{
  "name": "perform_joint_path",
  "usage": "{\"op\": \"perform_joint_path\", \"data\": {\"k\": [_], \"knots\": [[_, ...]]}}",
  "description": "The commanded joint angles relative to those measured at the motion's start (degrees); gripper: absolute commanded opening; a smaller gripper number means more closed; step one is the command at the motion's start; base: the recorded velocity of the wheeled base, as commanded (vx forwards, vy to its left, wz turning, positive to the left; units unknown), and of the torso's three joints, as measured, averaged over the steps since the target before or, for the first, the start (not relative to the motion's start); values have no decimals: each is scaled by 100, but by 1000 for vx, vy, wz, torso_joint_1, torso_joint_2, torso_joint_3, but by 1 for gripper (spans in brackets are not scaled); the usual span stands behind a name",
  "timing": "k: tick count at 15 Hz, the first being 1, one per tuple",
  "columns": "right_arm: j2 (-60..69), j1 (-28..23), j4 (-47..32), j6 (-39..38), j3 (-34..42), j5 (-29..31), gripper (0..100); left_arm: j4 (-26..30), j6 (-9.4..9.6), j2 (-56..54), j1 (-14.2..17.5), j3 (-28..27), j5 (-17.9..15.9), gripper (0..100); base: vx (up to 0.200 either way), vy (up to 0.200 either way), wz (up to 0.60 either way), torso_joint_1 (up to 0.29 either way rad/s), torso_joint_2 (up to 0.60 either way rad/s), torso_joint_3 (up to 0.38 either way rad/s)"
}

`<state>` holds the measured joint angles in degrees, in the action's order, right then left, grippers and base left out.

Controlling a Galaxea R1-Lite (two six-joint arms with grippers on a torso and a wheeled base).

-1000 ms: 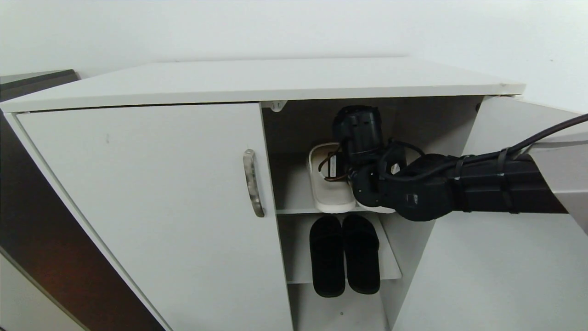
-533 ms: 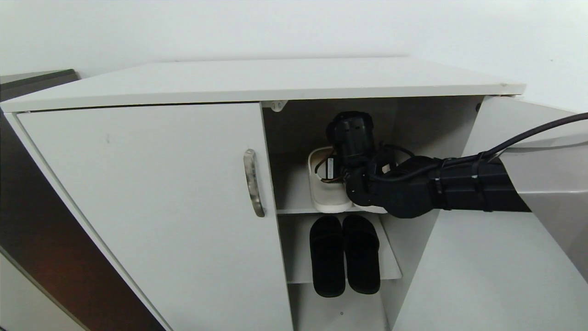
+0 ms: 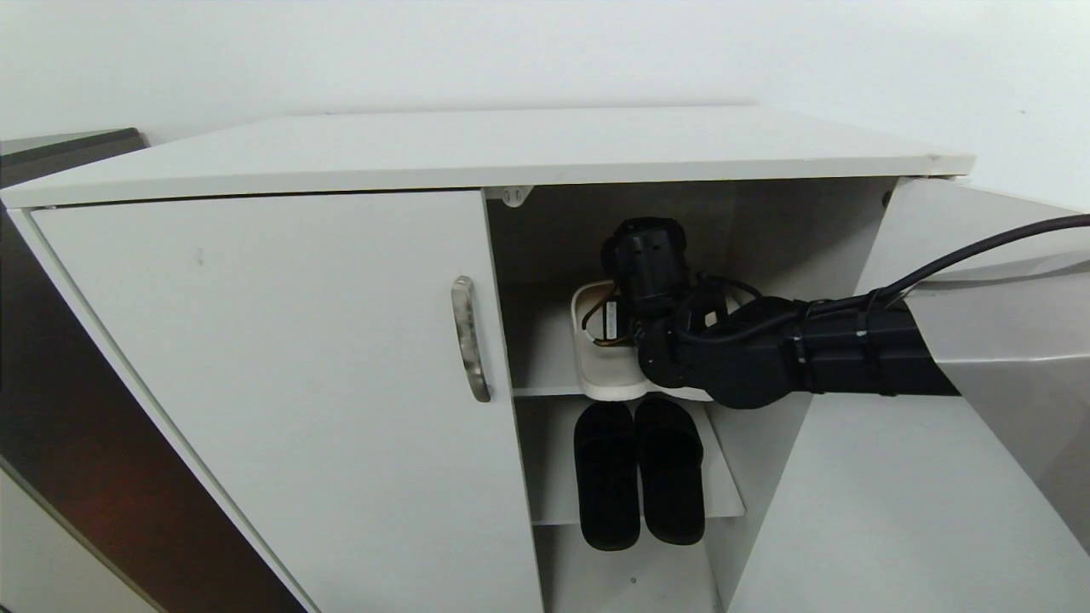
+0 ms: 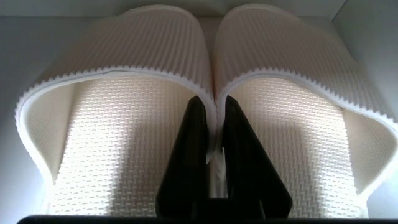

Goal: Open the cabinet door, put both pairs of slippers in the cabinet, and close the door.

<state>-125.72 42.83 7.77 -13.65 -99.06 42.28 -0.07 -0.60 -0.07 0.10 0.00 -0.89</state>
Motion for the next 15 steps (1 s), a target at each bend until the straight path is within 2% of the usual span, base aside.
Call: {"op": "perform_joint_path", "data": {"k": [1,4,8,10,15], "knots": [[-5,7,-3,3,1,-18,100,-1,-2,7,-1,0,1,0,0,0,0,0,0,0],[153,59,-21,3,115,9,100,-1,-2,7,-1,0,1,0,0,0,0,0,0,0],[953,420,23,3,976,114,100,-1,7,7,-1,0,1,0,0,0,0,0,0,0],[1384,622,41,-23,1416,387,100,-1,7,7,-1,0,1,0,0,0,0,0,0,0],[2333,1052,841,-6,2831,431,100,-1,7,7,-1,0,1,0,0,0,0,0,0,0]]}}
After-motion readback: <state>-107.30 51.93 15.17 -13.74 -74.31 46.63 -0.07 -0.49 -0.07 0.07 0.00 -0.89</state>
